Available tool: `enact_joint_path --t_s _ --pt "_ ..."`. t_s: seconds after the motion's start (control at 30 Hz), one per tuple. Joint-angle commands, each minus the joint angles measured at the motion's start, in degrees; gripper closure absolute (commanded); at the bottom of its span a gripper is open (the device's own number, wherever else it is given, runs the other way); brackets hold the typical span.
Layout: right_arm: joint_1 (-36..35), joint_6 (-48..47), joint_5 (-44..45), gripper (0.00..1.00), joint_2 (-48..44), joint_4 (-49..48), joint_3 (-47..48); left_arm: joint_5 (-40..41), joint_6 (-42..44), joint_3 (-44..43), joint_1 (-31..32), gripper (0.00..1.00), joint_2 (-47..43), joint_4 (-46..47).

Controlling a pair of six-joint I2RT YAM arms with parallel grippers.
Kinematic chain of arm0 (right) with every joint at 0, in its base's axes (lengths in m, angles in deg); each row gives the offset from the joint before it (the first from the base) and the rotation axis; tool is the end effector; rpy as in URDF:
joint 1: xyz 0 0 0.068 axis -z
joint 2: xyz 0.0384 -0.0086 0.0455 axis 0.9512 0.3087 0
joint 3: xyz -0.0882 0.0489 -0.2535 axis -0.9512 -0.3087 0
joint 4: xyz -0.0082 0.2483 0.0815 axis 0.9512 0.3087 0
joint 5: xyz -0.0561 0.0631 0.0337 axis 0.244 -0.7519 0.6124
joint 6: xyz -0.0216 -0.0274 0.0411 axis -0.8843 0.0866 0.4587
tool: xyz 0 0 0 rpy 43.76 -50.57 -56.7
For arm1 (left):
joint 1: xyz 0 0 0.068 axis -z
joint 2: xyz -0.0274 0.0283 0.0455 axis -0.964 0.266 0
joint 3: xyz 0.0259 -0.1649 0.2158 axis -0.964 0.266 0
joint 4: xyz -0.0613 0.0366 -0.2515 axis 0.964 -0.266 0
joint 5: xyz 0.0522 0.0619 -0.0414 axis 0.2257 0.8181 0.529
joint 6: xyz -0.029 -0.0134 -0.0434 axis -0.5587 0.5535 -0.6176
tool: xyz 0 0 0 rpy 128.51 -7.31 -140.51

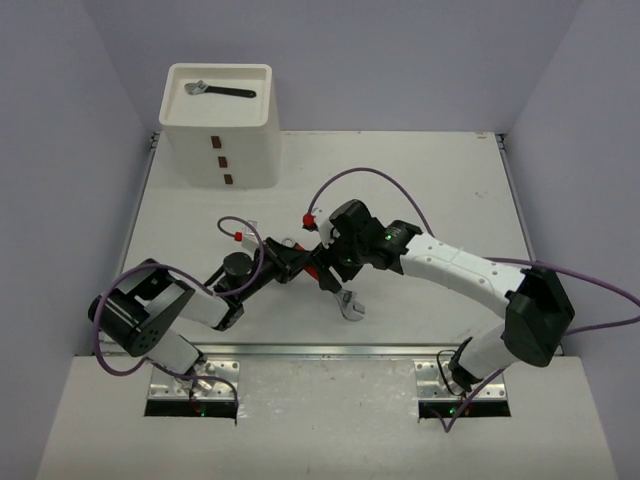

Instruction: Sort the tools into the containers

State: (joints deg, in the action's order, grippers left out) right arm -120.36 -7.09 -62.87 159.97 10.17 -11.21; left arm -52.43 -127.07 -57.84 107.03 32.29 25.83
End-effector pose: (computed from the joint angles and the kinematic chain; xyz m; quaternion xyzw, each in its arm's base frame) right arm 0.2060 0.2393 0.2451 -0.3348 0.8866 0.2116 0.2390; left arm 0.2002 -0.1339 0.1458 -0.2240 0.7123 -0.5708 0.3416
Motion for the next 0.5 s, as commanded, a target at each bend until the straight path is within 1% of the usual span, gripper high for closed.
enact_joint_path --t_s 0.0,0.07,0.1,0.23,0.33,0.4,0.43,0.47 --pt "-0.12 0.48 5.37 0.24 -5.35 -5.35 0.90 -0.05 -6.11 -1.33 -2.59 1.00 -7.30 11.30" --pt "-0.09 0.74 8.15 0.21 -6.81 -5.44 0.34 0.29 -5.02 -2.67 -4.50 1.00 -10.14 7.35" --pt "-0.09 0.76 8.24 0.20 -6.85 -5.42 0.10 0.83 -4.95 -2.72 -4.57 1.00 -11.56 5.18" --pt "0.00 1.91 12.15 0.18 -9.78 -3.98 0.09 2.89 -3.41 -5.07 -8.40 1.00 -17.66 -3.53" --pt "0.00 3.92 16.18 0.17 -13.76 -2.54 0.34 2.35 -3.33 -8.17 -13.62 1.00 -19.27 -9.05" --pt "0.00 6.13 20.63 0.04 -18.09 -1.25 0.45 1.93 -2.49 -12.83 -18.74 1.00 -19.69 -14.44" --pt "0.00 7.02 22.49 0.01 -20.04 -0.55 0.46 1.94 -1.83 -15.40 -21.09 1.00 -19.78 -17.39" --pt "0.06 7.60 24.11 0.01 -22.05 0.25 0.51 2.11 -1.36 -18.00 -23.45 1.00 -19.49 -19.42"
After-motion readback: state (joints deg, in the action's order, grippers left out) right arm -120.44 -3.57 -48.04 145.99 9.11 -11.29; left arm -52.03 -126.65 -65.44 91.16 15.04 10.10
